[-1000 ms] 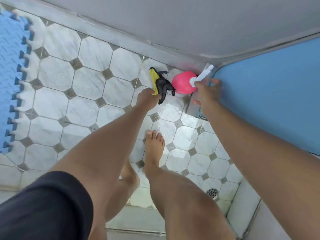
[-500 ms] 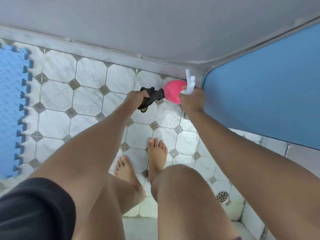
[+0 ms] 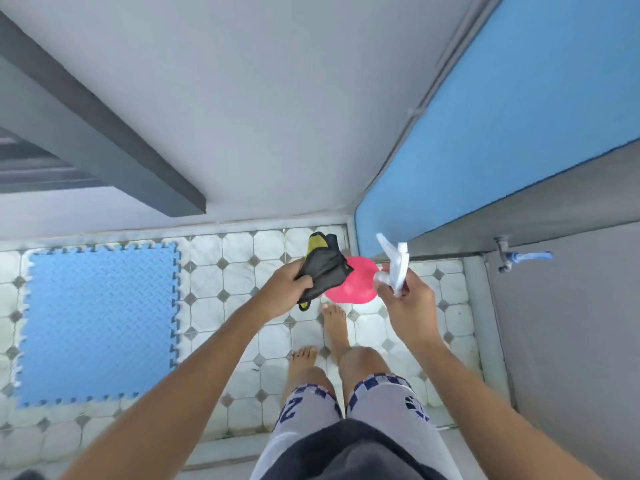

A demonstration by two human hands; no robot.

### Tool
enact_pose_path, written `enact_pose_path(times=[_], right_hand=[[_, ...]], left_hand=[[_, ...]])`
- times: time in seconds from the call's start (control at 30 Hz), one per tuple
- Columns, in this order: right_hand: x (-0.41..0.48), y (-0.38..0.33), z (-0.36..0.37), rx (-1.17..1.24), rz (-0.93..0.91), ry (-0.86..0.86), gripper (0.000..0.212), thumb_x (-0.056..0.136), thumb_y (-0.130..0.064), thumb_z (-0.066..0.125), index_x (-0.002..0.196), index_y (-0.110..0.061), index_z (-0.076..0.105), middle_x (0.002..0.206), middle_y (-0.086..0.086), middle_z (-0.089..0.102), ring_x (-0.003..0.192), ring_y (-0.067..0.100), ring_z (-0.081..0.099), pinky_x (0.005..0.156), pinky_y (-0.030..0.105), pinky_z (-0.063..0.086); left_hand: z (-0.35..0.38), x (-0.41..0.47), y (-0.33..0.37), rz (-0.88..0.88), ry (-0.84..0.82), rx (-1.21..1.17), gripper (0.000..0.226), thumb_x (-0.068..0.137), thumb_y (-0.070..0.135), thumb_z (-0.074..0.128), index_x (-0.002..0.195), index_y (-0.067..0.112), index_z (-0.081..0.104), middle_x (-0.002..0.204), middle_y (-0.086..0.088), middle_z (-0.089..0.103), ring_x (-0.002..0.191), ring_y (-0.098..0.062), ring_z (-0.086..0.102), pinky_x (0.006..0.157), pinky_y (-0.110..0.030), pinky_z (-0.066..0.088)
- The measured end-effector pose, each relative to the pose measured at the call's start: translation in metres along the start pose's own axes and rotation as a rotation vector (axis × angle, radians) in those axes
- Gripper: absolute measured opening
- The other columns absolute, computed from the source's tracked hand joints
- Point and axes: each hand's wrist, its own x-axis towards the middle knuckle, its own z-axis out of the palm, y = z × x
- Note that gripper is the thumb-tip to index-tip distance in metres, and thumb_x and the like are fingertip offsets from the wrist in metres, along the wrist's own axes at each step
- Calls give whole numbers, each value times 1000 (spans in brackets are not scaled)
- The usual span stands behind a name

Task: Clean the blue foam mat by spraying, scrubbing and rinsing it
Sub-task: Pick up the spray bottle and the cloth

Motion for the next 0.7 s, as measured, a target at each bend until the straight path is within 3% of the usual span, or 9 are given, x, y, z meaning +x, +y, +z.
enact_pose_path(times=[0.13,0.23,0.37,0.47,0.53,0.63,0.7], right_hand=[[-68,-20,-109,109,18,233,12,91,-21,72,83,-21,63,50,-12,43,47,9,36,48,20,29],[-107,-16,-189,178,34,415,6,91,-32,73,91,-31,66,56,1,51,49,13,41,51,34,38],[-150,12,-290,190,68,679,11,91,-36,73,90,-27,66,69,13,58,60,25,46,58,34,41],[-185,46,-359,227,108,874,7,92,-31,73,93,-27,68,72,6,62,65,19,49,62,27,42],[-204,72,-399,256,142,1016,6,91,-30,74,93,-27,68,72,0,60,65,13,44,61,20,37],[-222,112,-450,313,202,1169,10,92,-31,72,89,-22,67,67,-1,52,61,7,37,57,21,32],[-228,133,-484,340,230,1251,16,93,-28,72,82,-22,63,65,-5,51,59,6,38,55,19,30]], left_hand=[[48,-42,104,163,-93,164,24,89,16,53,109,20,65,83,1,66,74,-17,61,73,-38,48],[107,-53,181,265,-224,263,11,86,29,61,96,29,66,74,15,65,69,-9,60,70,-32,47],[218,-57,267,416,-358,423,24,85,42,67,93,19,69,66,8,62,59,-9,54,60,-27,43],[315,-56,316,522,-466,529,10,98,29,67,92,21,70,71,16,70,63,7,57,65,-12,42],[378,-49,340,578,-537,574,7,100,25,64,97,23,70,81,15,74,73,10,62,74,-16,46],[465,-38,370,650,-580,671,22,103,27,59,119,19,69,108,6,75,99,-6,66,86,-28,49],[518,-36,390,673,-622,723,27,105,27,55,127,15,65,115,2,71,107,-15,64,83,-28,45]])
